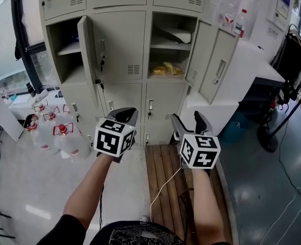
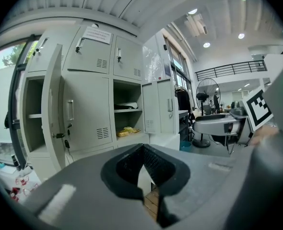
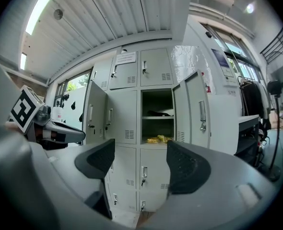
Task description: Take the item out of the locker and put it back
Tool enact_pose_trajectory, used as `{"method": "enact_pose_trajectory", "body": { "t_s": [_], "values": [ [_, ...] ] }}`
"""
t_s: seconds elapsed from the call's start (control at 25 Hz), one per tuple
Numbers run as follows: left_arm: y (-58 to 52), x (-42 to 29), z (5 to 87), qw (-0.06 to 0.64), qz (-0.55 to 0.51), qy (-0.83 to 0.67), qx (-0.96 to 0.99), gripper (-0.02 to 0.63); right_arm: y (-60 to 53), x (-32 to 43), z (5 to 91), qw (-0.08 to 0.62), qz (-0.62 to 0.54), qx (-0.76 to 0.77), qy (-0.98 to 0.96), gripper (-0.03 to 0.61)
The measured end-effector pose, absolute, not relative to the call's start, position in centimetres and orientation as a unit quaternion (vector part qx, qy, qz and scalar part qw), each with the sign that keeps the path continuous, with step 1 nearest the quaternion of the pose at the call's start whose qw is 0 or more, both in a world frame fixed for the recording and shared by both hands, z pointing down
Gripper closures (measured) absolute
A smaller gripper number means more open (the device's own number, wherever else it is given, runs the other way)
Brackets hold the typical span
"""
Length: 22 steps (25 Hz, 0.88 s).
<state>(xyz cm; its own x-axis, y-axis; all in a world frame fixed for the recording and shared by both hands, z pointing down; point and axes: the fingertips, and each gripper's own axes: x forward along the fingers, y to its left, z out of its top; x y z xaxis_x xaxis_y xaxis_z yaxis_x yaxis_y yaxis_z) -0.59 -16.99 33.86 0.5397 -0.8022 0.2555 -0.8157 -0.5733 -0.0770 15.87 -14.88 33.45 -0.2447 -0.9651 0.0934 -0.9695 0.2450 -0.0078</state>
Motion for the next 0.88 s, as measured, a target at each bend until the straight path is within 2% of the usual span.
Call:
{"method": "enact_pose_trajectory", "body": {
  "t_s": [0.88],
  "values": [
    [-23.8, 1.4, 33.7, 0.015, 0.13, -0.472, 0.872, 0.614, -21.5, 17.4, 34.6, 0.032, 0.033, 0.598, -0.8, 0.242]
  ]
}}
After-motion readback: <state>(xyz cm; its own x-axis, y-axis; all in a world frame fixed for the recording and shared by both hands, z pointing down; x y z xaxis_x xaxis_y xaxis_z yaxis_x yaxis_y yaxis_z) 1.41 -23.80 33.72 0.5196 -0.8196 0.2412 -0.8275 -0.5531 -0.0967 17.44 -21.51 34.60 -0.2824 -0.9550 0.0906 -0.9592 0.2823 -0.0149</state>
